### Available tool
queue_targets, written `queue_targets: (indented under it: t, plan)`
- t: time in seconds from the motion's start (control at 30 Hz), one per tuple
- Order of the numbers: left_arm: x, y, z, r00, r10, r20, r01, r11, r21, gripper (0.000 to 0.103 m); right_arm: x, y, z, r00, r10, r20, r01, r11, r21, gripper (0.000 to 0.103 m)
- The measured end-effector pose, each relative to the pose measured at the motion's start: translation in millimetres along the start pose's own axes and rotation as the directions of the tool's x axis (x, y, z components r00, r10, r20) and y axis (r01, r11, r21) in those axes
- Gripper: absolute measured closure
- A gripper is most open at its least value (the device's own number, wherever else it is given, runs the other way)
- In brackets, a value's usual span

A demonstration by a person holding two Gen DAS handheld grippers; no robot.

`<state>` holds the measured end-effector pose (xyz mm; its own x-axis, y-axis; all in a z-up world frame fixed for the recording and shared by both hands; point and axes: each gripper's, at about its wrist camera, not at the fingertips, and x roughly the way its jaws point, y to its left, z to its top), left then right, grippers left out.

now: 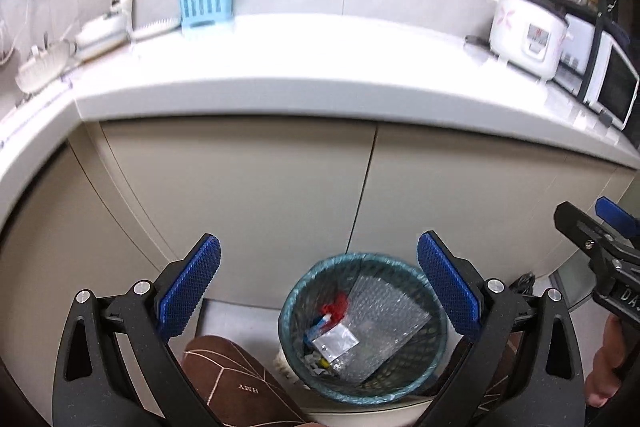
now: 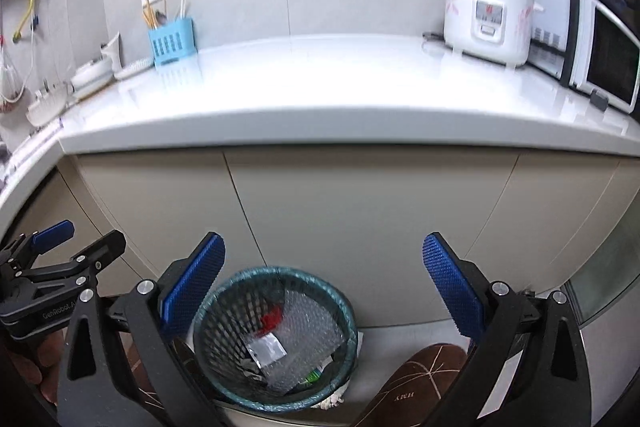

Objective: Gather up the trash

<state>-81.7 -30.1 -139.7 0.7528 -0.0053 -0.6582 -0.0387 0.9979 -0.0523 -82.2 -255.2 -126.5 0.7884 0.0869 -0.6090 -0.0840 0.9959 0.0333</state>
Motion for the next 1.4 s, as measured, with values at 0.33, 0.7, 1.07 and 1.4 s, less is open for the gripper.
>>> queue_targets:
  t: [0.33,0.7,1.07,1.4]
  plan:
    - [-88,-6,37,0.997,-0.007,0.08,0.007,1.0,-0.003,0.006,-85,4,36,0.996,-0.027,0.086,0.025,0.999,0.021,0.008]
    - [-107,-15,38,0.996,-0.01,0.094,0.008,1.0,0.022,0.006,-101,5,32,0.996,-0.014,0.087,0.011,0.999,0.035,0.008]
    - [-98,-15,36,0.997,0.006,0.081,-0.008,0.999,0.031,0.006,-85,10,27,0.998,-0.012,0.061,0.01,1.0,0.024,0.008]
    - [-97,-13,33,0.997,0.004,0.075,-0.007,0.999,0.042,0.006,-86,9,27,0.998,-0.021,0.062,0.02,1.0,0.023,0.008]
